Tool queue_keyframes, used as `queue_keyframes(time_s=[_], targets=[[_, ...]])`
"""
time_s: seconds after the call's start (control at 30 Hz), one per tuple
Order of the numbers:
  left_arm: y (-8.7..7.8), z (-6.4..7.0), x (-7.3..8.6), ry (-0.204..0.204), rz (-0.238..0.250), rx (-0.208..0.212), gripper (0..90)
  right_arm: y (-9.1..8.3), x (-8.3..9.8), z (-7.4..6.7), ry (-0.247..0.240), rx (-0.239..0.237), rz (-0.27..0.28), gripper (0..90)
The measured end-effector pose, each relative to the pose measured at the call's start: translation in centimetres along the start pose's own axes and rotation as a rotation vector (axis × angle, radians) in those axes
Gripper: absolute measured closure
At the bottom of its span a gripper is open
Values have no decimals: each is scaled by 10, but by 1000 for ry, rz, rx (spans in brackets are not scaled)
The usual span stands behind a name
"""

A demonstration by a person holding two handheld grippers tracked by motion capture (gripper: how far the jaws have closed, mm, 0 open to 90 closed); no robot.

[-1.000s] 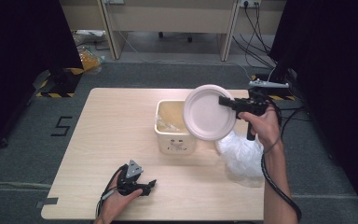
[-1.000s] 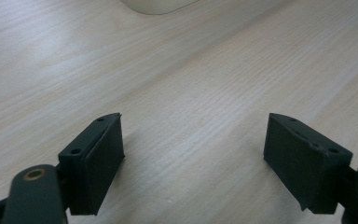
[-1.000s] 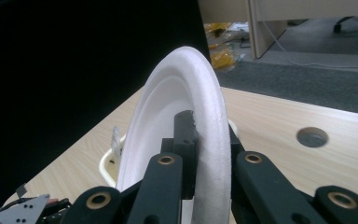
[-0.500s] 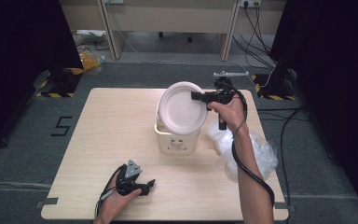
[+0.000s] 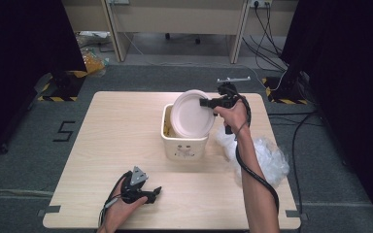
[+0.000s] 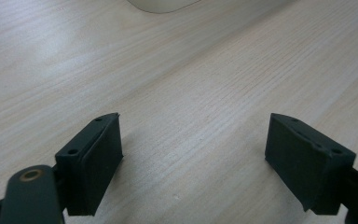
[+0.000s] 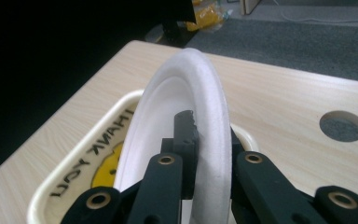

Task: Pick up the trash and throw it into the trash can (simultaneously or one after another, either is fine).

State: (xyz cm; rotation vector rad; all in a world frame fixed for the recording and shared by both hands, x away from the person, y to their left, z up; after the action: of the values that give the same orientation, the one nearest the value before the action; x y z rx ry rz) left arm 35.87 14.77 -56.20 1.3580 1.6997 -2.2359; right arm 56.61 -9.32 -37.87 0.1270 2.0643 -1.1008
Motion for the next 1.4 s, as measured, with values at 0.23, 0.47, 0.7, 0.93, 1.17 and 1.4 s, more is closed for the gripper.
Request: queue_keyframes(time_s=[0.23,0.47,0.7,0.93,1.17,1.4], targets=[[0,0,0,2,-1,-2,180,18,10,-2,-7,-22,-34,825],[0,0,0,1,-1,-1,179,10,7,-5,-17,1,-15,694],[0,0,0,2,-3,-1,177,-1,9,-9,-69,5,-14,806],[0,0,0,1,-3,0,178,9,15,-18,-120,37,-42,829],[0,0,0,2,-1,-2,178,28,24,-19,-135,70,-83,844],[0,0,0,3,-3,-2,177,16,21,-15,-109,62,-43,753]])
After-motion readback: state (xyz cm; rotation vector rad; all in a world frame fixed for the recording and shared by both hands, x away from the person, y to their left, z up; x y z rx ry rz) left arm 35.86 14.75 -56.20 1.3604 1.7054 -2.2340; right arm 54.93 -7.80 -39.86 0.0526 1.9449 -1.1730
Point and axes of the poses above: each handheld gripper's, and its own axes: y roughly forward along the jaws, x roughly out of its underside, z roughly to its right, the point moved 6 cm from there along y, roughly forward along the jaws, and after that the axes turned 9 degrees about -z, right-handed, at the moved point
